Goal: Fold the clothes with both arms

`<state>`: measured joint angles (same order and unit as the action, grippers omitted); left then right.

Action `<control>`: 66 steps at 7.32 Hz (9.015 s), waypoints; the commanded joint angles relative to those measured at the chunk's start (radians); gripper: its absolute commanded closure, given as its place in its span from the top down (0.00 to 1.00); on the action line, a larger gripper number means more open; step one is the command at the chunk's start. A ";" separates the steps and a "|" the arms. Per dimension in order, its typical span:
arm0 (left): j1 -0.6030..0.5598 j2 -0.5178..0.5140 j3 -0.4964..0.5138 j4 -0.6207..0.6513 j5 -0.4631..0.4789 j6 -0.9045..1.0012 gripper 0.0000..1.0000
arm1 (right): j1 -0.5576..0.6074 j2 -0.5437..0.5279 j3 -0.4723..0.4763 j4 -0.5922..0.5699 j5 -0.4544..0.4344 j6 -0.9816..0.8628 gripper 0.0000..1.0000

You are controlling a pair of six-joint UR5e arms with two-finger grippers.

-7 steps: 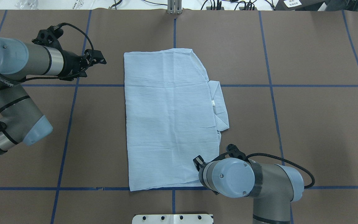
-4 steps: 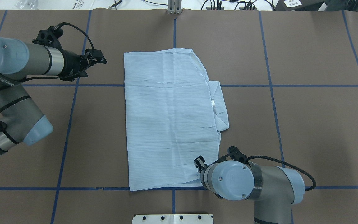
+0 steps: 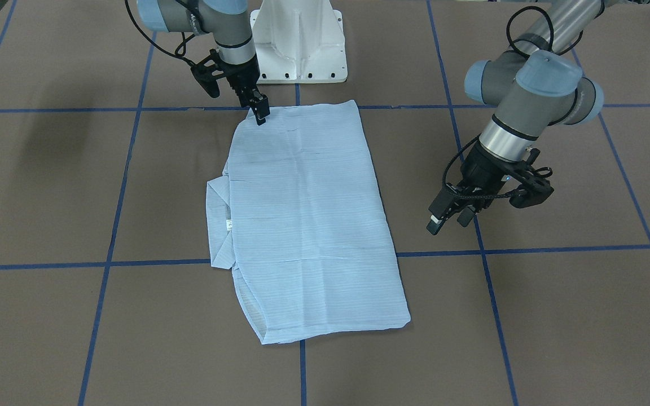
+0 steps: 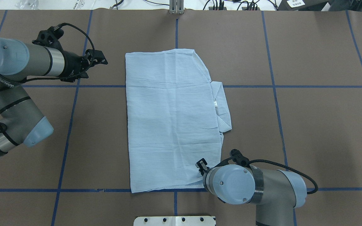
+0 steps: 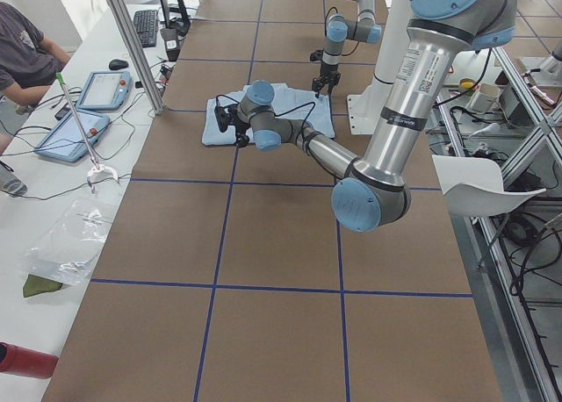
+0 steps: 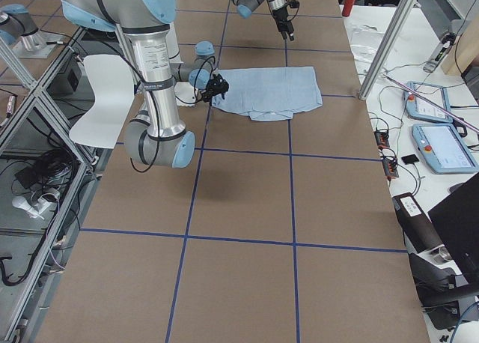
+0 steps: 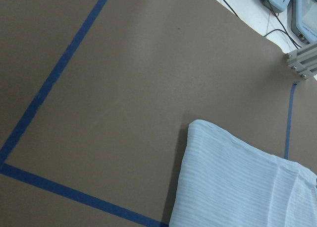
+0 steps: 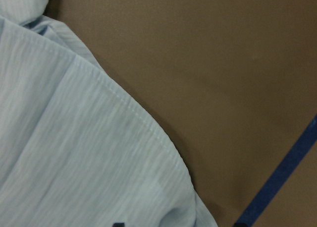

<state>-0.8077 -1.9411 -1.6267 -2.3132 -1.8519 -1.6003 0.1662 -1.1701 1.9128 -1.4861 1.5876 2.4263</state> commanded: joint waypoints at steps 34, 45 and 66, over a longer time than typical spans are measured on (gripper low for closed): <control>0.729 0.171 -0.626 0.343 0.416 -0.684 0.00 | 0.021 -0.016 0.228 -0.159 0.002 0.034 0.00; 0.112 -0.087 -0.120 0.242 0.125 -0.276 0.00 | 0.499 0.447 -0.435 -0.048 0.236 -0.320 0.00; -0.563 0.350 -0.039 0.175 -0.398 1.451 1.00 | 1.268 -0.251 -0.194 -0.173 0.695 -2.210 1.00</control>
<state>-1.2508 -1.6067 -1.6544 -2.2864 -2.1914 -0.3984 1.3528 -1.2638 1.6141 -1.5948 2.2784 0.4228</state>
